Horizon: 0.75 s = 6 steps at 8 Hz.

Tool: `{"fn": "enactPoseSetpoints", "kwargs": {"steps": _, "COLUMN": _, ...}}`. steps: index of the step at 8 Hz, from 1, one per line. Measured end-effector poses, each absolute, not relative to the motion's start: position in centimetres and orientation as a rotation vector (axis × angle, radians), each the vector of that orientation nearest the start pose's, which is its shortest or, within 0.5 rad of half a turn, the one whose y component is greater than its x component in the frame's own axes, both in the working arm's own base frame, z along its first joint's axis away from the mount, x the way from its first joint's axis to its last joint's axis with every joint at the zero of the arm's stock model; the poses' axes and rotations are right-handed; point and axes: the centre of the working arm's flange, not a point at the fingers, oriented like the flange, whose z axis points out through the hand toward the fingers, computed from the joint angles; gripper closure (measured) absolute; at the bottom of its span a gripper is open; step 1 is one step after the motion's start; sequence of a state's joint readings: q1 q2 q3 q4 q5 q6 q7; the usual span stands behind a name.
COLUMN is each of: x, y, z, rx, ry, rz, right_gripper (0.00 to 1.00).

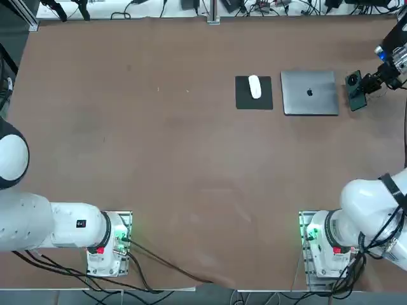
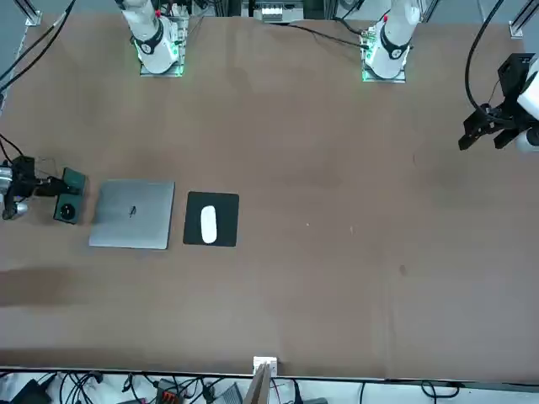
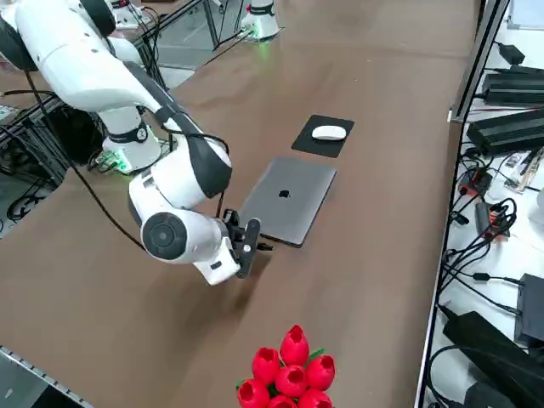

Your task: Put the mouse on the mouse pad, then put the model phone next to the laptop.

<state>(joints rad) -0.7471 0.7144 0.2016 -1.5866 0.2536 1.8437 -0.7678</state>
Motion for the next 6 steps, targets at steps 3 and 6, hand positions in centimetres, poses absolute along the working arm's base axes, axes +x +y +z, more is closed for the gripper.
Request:
{"fn": "enactPoseSetpoints", "kwargs": {"steps": 3, "x": 56.3, "y": -32.0, "z": 19.8, "rx": -2.568, "ry": -0.129, "rz": 0.179, "right_gripper": 0.84}}
{"fn": "enactPoseSetpoints", "kwargs": {"steps": 6, "x": 56.3, "y": -31.7, "z": 18.8, "rx": -2.559, "ry": -0.14, "rz": 0.193, "right_gripper": 0.84}}
